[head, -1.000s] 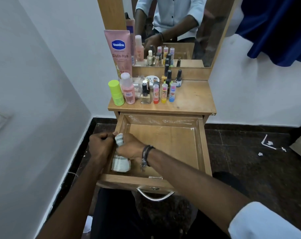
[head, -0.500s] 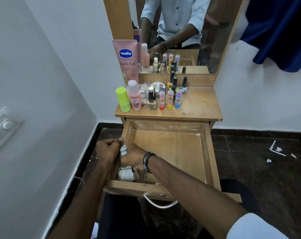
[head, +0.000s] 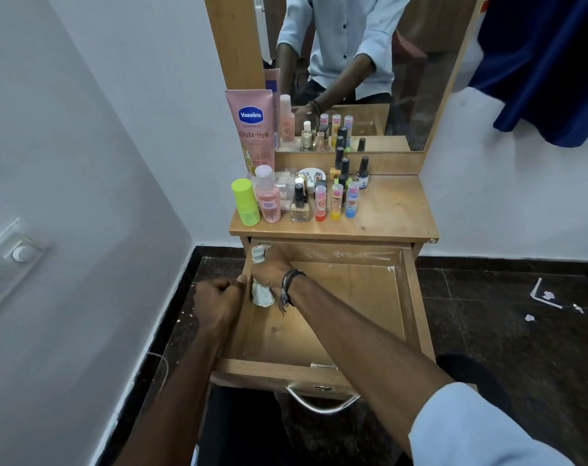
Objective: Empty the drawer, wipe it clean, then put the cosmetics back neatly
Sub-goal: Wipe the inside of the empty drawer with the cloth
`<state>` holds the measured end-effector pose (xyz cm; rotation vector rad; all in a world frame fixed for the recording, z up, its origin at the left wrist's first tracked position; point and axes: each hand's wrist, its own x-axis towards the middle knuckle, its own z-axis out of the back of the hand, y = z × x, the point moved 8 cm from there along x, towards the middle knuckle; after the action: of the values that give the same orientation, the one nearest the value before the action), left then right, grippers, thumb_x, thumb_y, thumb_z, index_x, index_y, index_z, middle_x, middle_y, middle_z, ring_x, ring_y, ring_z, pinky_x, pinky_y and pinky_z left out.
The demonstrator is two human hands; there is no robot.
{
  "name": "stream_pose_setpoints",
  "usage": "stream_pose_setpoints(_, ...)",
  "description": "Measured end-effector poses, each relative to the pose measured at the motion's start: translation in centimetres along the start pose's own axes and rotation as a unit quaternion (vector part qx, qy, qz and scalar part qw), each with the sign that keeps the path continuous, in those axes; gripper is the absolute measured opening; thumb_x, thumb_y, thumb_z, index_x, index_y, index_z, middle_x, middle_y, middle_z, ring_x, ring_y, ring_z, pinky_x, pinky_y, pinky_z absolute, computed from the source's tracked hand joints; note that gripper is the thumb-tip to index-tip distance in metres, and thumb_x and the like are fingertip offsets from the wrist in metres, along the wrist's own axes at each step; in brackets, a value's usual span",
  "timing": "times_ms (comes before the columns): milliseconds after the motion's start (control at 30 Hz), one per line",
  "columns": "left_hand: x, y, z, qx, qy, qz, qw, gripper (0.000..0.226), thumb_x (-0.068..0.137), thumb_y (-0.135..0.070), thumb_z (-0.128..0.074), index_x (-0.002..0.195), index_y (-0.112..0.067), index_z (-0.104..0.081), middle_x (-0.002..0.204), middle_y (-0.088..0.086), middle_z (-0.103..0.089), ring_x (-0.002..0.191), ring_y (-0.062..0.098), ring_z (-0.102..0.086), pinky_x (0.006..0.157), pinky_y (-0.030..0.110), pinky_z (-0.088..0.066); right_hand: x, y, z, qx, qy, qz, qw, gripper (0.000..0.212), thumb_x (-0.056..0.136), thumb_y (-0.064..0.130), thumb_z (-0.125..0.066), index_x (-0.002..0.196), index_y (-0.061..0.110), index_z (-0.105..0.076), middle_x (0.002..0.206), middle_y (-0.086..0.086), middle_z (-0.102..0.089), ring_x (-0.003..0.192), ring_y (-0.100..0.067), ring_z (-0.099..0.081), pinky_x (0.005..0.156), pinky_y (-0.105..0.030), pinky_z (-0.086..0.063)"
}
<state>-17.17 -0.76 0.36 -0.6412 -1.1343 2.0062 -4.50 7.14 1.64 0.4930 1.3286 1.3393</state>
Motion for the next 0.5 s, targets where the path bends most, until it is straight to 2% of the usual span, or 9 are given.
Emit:
stream_pose_setpoints(67,-0.1,-0.3,0.0,0.004,0.000,-0.014,1.000,0.035,0.076,-0.035,-0.065,0.063,-0.003,-0.071,0.061,0.017,-0.067,0.056,0.024,-0.059,0.064,0.041,-0.054,-0.5,-1.2,-1.2,-0.011,0.046,-0.003,0.999,0.029,0.090,-0.002,-0.055,0.071,0.019,-0.048,0.084,-0.003,-0.055,0.083,-0.017,-0.052,0.073,-0.028,-0.048)
stream_pose_setpoints(133,-0.2,-0.5,0.0,0.002,-0.001,-0.022,1.000,0.033,0.070,-0.035,-0.060,0.063,-0.005,-0.072,0.060,0.016,-0.067,0.056,0.023,-0.059,0.063,0.040,-0.053,-1.9,-2.3,-2.2,-0.039,0.090,-0.010,0.995,0.016,0.087,-0.002,-0.057,0.092,0.014,-0.060,0.095,-0.003,-0.063,0.090,-0.020,-0.061,0.083,-0.030,-0.057)
stream_pose_setpoints(167,-0.2,-0.6,-0.1,0.001,-0.001,-0.023,1.000,0.031,0.070,-0.034,-0.059,0.064,-0.007,-0.074,0.060,0.014,-0.068,0.058,0.025,-0.061,0.064,0.040,-0.053,-2.8,-2.4,-2.6,-0.048,0.121,-0.003,0.991,0.024,0.087,-0.005,-0.054,0.104,0.010,-0.060,0.094,-0.003,-0.063,0.087,-0.019,-0.062,0.078,-0.025,-0.058)
stream_pose_setpoints(200,-0.2,-0.5,-0.1,0.001,0.001,-0.023,1.000,0.028,0.072,-0.032,-0.062,0.064,-0.008,-0.074,0.060,0.012,-0.068,0.059,0.025,-0.062,0.064,0.041,-0.053,-3.8,-2.6,-2.9,-0.061,0.155,-0.001,0.986,0.032,0.087,-0.009,-0.052,0.113,0.009,-0.059,0.087,-0.002,-0.060,0.080,-0.016,-0.059,0.066,-0.019,-0.056)
stream_pose_setpoints(233,-0.2,-0.4,-0.2,0.002,0.002,-0.022,1.000,0.026,0.076,-0.031,-0.067,0.063,-0.009,-0.074,0.059,0.012,-0.068,0.058,0.025,-0.061,0.064,0.041,-0.053,-4.8,-2.7,-3.1,-0.077,0.181,0.000,0.980,0.037,0.088,-0.012,-0.051,0.121,0.005,-0.057,0.081,0.000,-0.054,0.073,-0.013,-0.055,0.056,-0.016,-0.049)
stream_pose_setpoints(300,0.0,-0.2,-0.1,0.008,-0.002,-0.020,1.000,0.029,0.081,-0.028,-0.070,0.059,-0.008,-0.071,0.057,0.012,-0.066,0.054,0.022,-0.058,0.064,0.040,-0.053,-6.6,-2.8,-3.1,-0.118,0.216,0.004,0.969,0.031,0.090,-0.012,-0.054,0.119,-0.001,-0.055,0.075,0.001,-0.046,0.068,-0.011,-0.048,0.050,-0.015,-0.040)
stream_pose_setpoints(367,0.0,-0.3,0.0,0.017,-0.007,-0.018,1.000,0.032,0.083,-0.025,-0.070,0.057,-0.007,-0.068,0.055,0.012,-0.064,0.052,0.021,-0.055,0.065,0.039,-0.053,-7.4,-3.0,-3.0,-0.144,0.227,-0.003,0.963,0.015,0.090,-0.008,-0.060,0.098,0.005,-0.058,0.077,0.000,-0.048,0.071,-0.011,-0.051,0.054,-0.017,-0.043)
stream_pose_setpoints(433,-0.2,-0.5,0.0,0.023,-0.010,-0.020,0.999,0.034,0.083,-0.025,-0.069,0.055,-0.006,-0.066,0.051,0.008,-0.059,0.050,0.020,-0.052,0.065,0.039,-0.052,-7.7,-3.5,-2.9,-0.147,0.230,-0.017,0.962,0.014,0.088,-0.007,-0.063,0.096,0.003,-0.059,0.084,-0.004,-0.053,0.076,-0.015,-0.055,0.065,-0.024,-0.049)
stream_pose_setpoints(500,-0.4,-0.7,0.0,0.025,-0.009,-0.023,0.999,0.034,0.083,-0.026,-0.069,0.055,-0.006,-0.066,0.050,0.006,-0.058,0.050,0.018,-0.051,0.065,0.036,-0.051,-7.7,-3.6,-2.7,-0.137,0.226,-0.025,0.964,0.014,0.088,-0.007,-0.063,0.088,0.005,-0.057,0.080,-0.004,-0.052,0.072,-0.016,-0.055,0.064,-0.028,-0.048)
